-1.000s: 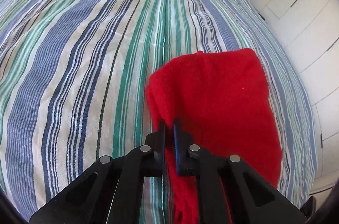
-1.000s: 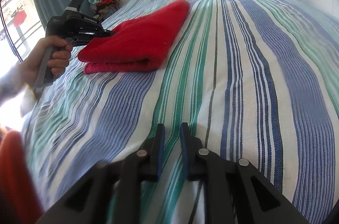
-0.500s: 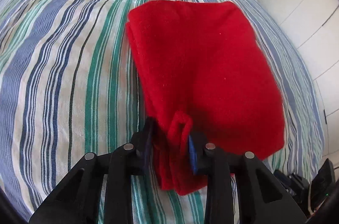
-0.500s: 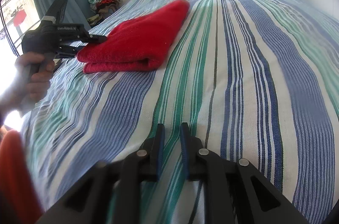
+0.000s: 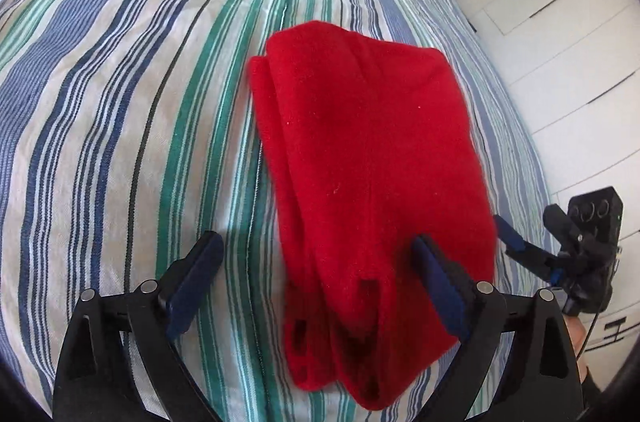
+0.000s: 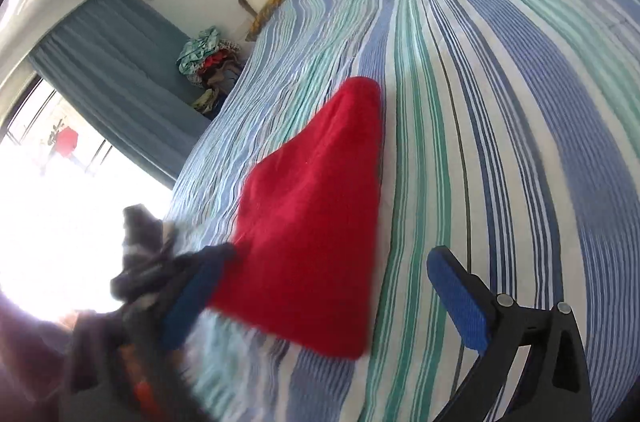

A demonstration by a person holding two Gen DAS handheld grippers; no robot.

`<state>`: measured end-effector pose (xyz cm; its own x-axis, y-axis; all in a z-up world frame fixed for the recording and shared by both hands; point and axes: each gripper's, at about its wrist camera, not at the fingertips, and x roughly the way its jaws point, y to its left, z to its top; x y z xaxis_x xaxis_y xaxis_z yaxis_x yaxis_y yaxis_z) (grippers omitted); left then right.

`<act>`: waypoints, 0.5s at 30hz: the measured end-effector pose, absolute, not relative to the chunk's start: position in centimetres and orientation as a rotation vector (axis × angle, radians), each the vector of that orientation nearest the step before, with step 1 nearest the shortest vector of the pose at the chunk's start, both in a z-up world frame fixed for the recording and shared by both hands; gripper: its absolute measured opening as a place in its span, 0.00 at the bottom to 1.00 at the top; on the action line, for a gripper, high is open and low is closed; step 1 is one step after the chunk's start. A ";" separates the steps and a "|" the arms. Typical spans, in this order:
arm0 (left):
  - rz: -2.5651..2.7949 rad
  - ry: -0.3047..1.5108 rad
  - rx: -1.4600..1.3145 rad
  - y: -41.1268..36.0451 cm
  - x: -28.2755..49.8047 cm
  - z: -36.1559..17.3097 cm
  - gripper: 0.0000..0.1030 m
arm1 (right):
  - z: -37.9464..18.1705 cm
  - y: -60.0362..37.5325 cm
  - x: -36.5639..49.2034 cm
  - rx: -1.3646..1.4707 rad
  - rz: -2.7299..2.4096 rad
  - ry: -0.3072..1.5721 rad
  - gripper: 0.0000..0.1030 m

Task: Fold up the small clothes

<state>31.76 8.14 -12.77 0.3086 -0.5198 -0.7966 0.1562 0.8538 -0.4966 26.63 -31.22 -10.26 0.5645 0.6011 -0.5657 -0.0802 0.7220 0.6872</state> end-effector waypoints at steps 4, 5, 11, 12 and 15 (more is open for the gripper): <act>-0.540 1.194 -0.368 6.2 31.1 -13.5 0.29 | -14.9 -28.1 31.1 0.782 0.568 1.023 0.89; -0.520 1.198 -0.377 6.3 31.2 -13.4 0.26 | -15.9 -26.8 31.4 0.767 0.584 1.056 0.80; -0.556 1.096 -0.387 6.9 32.6 -6.9 0.18 | -12.1 -24.5 32.0 0.564 0.519 1.029 0.37; -0.565 1.069 -0.379 6.7 32.9 -5.2 0.18 | -10.3 -24.3 32.2 0.519 0.522 0.997 0.36; -0.600 0.984 -0.377 6.5 33.9 -0.5 0.18 | -5.0 -24.4 33.2 0.461 0.538 0.915 0.36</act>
<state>33.91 6.54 -0.55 0.4134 -0.6275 -0.6598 0.2996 0.7780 -0.5522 33.24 -24.38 -5.03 0.4970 0.6141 -0.6131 -0.2370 0.7757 0.5849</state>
